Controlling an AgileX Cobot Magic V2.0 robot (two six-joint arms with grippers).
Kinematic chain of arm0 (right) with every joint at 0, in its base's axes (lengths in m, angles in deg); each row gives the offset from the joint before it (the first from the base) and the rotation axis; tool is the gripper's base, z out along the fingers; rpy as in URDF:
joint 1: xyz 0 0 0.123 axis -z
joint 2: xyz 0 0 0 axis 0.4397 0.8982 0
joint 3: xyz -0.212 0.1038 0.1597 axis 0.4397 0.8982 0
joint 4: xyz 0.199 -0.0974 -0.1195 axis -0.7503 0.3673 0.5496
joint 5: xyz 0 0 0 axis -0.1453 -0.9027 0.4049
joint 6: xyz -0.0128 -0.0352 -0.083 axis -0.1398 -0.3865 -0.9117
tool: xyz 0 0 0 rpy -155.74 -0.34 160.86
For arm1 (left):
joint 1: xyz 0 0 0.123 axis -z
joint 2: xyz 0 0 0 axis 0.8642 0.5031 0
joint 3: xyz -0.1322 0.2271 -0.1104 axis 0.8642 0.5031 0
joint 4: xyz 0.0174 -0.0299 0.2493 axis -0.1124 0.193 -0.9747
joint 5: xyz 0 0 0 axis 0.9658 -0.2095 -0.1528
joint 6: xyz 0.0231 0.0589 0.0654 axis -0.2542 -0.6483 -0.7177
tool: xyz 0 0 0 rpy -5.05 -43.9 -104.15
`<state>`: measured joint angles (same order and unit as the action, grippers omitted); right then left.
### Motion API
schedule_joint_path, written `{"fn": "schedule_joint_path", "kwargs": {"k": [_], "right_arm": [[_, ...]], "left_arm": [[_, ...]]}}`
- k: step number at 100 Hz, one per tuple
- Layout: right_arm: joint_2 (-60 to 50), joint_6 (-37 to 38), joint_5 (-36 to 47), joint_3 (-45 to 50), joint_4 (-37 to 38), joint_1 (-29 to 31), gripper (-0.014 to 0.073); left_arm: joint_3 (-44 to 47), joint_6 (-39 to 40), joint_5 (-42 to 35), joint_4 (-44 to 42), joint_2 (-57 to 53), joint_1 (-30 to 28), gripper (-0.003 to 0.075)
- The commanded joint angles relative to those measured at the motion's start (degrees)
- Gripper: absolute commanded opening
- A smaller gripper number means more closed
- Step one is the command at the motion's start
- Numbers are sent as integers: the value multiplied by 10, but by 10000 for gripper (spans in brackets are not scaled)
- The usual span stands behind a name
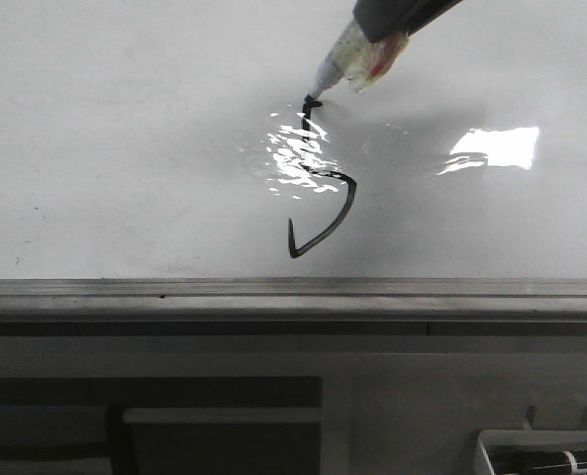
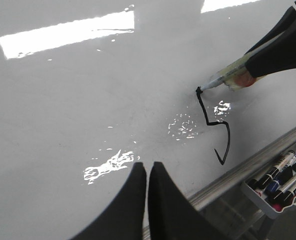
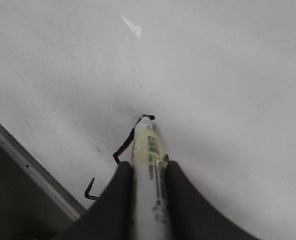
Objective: Write number 5 on whiteboard
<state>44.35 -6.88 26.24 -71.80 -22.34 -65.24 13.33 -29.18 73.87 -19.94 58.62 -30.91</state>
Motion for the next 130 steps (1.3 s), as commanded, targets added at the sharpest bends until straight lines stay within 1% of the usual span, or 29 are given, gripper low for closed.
{"fn": "schedule_joint_path", "kwargs": {"k": [1,26,37,59,75,92,104,115,125,130], "right_arm": [[-6,-5,28,-18,5,4,-40],[-3,1,8,-16,5,6,-40],[-3,10,-18,-16,27,7,-40],[-16,134,-48,-16,132,7,-40],[-30,180,-105,-14,189,7,-40],[-37,182,-114,-13,200,7,-40],[-37,182,-95,-13,200,7,-40],[-60,181,-72,-20,198,-17,-40],[-91,174,-38,-22,198,-73,-40],[-101,173,-30,-22,201,-102,-40]], "left_arm": [[-16,6,-40,13,1,0,-20],[-16,6,-40,13,1,0,-20],[-16,6,-40,13,1,0,-20],[-16,6,-40,13,1,0,-20],[-16,6,-40,13,1,0,-20],[-16,6,-40,13,1,0,-20],[-16,6,-40,13,1,0,-20],[-16,6,-40,13,1,0,-20],[-16,6,-40,15,1,0,-15],[-18,6,-36,18,1,0,29]]}}
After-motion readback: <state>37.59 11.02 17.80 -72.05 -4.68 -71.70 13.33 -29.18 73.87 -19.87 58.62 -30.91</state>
